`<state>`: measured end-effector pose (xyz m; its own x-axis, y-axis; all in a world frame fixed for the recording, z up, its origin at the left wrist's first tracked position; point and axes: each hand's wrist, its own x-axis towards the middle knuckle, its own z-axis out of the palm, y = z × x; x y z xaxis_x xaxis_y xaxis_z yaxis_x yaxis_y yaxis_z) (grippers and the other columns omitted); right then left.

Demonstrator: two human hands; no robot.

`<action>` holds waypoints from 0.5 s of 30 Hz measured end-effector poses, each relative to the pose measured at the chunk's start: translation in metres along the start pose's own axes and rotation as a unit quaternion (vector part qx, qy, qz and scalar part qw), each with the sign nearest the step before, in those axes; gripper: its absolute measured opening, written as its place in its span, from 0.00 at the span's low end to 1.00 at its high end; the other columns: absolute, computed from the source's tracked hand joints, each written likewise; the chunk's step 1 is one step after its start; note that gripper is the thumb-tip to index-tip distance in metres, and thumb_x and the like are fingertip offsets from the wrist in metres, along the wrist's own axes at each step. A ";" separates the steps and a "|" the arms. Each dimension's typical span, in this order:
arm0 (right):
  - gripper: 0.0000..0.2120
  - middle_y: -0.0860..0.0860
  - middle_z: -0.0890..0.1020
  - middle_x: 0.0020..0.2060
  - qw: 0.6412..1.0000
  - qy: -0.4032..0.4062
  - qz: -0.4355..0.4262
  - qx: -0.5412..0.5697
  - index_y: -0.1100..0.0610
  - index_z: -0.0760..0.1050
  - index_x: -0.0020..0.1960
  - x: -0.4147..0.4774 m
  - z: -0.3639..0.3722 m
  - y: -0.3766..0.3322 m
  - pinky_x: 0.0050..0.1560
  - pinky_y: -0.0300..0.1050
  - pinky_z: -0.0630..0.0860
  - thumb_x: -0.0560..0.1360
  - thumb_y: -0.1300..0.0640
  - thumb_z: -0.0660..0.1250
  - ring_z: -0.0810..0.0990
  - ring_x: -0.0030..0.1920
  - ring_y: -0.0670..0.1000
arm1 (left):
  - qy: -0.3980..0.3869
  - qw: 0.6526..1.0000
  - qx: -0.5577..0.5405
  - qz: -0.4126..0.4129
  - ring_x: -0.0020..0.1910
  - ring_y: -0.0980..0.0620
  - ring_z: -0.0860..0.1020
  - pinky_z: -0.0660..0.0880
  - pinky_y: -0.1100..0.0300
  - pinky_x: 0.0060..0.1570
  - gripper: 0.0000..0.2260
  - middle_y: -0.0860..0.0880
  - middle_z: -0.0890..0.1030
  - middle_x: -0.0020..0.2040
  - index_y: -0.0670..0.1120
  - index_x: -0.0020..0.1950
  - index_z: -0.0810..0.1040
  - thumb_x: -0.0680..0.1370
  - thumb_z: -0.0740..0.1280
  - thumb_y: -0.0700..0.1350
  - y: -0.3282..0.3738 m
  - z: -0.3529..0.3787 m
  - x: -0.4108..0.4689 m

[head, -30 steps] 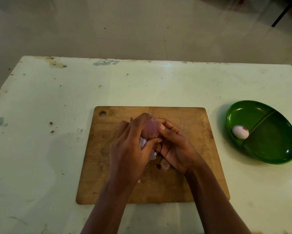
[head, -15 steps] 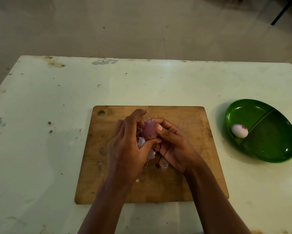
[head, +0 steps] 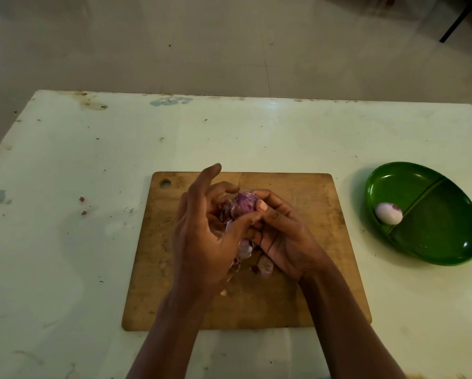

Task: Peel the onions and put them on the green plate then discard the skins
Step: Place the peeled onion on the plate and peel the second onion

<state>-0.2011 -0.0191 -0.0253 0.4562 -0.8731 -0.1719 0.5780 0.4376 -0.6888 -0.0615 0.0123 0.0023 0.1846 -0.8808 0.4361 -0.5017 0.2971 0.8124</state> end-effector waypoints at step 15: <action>0.23 0.58 0.82 0.49 1.000 0.005 0.000 -0.011 0.60 0.77 0.54 -0.002 0.003 -0.003 0.46 0.43 0.81 0.64 0.53 0.79 0.82 0.48 0.55 | -0.031 0.996 0.079 0.037 0.51 0.52 0.76 0.76 0.65 0.43 0.33 0.55 0.73 0.51 0.51 0.67 0.64 0.66 0.75 0.51 -0.004 0.002 -0.001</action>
<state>-0.2017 -0.0181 -0.0201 0.4489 -0.8753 -0.1797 0.5624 0.4330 -0.7044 -0.0616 0.0110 -0.0026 0.0928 -0.8811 0.4638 -0.6393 0.3044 0.7062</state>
